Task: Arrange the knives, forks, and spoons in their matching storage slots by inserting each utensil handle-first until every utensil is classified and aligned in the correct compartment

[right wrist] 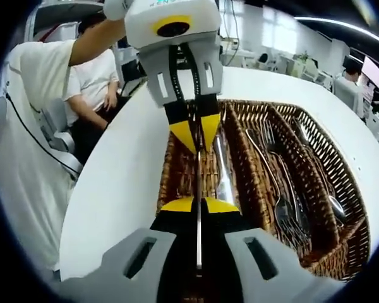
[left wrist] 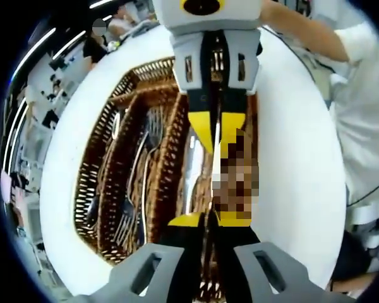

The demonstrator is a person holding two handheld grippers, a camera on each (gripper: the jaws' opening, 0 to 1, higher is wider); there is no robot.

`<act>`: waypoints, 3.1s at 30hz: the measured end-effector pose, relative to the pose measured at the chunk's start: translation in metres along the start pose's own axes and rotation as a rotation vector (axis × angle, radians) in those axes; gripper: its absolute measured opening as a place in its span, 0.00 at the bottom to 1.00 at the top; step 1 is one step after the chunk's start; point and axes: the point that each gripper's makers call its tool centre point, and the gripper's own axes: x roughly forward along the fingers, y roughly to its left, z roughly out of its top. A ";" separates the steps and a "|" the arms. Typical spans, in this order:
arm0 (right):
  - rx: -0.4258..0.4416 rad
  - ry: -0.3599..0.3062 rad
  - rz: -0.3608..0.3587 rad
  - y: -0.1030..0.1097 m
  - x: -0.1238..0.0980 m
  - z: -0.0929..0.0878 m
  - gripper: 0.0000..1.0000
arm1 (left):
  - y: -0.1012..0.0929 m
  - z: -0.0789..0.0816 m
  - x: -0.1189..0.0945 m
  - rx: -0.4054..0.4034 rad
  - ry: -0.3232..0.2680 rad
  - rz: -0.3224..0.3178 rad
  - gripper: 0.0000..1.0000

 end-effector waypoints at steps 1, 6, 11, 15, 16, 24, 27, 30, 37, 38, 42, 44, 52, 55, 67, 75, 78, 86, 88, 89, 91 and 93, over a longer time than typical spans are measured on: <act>-0.004 -0.002 -0.003 -0.002 0.001 0.001 0.03 | 0.005 -0.001 0.000 -0.001 -0.002 0.004 0.05; -0.012 -0.018 -0.031 -0.014 -0.001 0.005 0.04 | 0.024 0.002 -0.003 0.012 -0.005 0.033 0.05; -0.001 -0.028 -0.035 -0.023 0.006 0.000 0.04 | 0.040 -0.003 0.003 0.019 0.015 0.036 0.08; 0.005 -0.030 -0.028 -0.030 0.014 -0.003 0.04 | 0.048 -0.009 0.008 0.018 0.030 0.034 0.09; 0.004 -0.025 -0.024 -0.031 0.015 -0.004 0.04 | 0.052 -0.012 0.010 0.018 0.039 0.021 0.09; 0.112 -0.004 0.054 -0.039 0.026 -0.017 0.09 | 0.057 -0.019 0.019 0.000 0.079 -0.039 0.10; 0.144 0.027 0.091 -0.039 0.032 -0.023 0.07 | 0.061 -0.022 0.022 -0.015 0.108 -0.061 0.11; 0.150 0.046 0.109 -0.043 0.036 -0.029 0.07 | 0.065 -0.035 0.024 -0.034 0.168 -0.081 0.11; 0.203 0.074 0.150 -0.042 0.048 -0.042 0.10 | 0.067 -0.035 0.030 -0.035 0.156 -0.098 0.12; 0.213 0.079 0.158 -0.041 0.050 -0.043 0.11 | 0.068 -0.037 0.030 -0.033 0.160 -0.098 0.13; 0.218 0.132 0.169 -0.037 0.056 -0.052 0.20 | 0.069 -0.038 0.032 -0.033 0.156 -0.089 0.21; 0.229 0.149 0.154 -0.036 0.055 -0.054 0.25 | 0.071 -0.040 0.034 -0.034 0.159 -0.067 0.25; 0.242 0.112 0.123 -0.042 0.044 -0.045 0.47 | 0.074 -0.039 0.030 -0.043 0.155 -0.053 0.41; 0.262 0.077 0.093 -0.049 0.034 -0.037 0.51 | 0.079 -0.036 0.024 -0.027 0.146 -0.020 0.48; 0.246 0.003 0.032 -0.050 0.018 -0.012 0.59 | 0.091 -0.017 -0.001 -0.032 0.071 0.122 0.97; 0.227 -0.021 0.018 -0.025 0.008 -0.004 0.56 | 0.084 -0.011 -0.010 -0.099 0.010 0.195 1.00; 0.217 -0.029 0.017 -0.012 0.005 -0.002 0.54 | 0.077 -0.010 -0.012 -0.119 -0.010 0.207 1.00; 0.202 -0.034 0.029 0.011 -0.004 0.000 0.44 | 0.064 -0.008 -0.019 -0.133 -0.038 0.225 1.00; 0.201 -0.031 0.032 0.014 -0.004 -0.001 0.44 | 0.061 -0.007 -0.019 -0.136 -0.046 0.226 1.00; 0.199 -0.028 0.040 0.018 -0.005 -0.002 0.44 | 0.058 -0.004 -0.020 -0.142 -0.057 0.224 1.00; 0.206 -0.016 0.051 0.028 -0.006 -0.006 0.44 | 0.053 -0.002 -0.020 -0.139 -0.063 0.223 1.00; 0.210 -0.014 0.052 0.035 -0.007 -0.008 0.44 | 0.051 -0.001 -0.020 -0.141 -0.066 0.222 1.00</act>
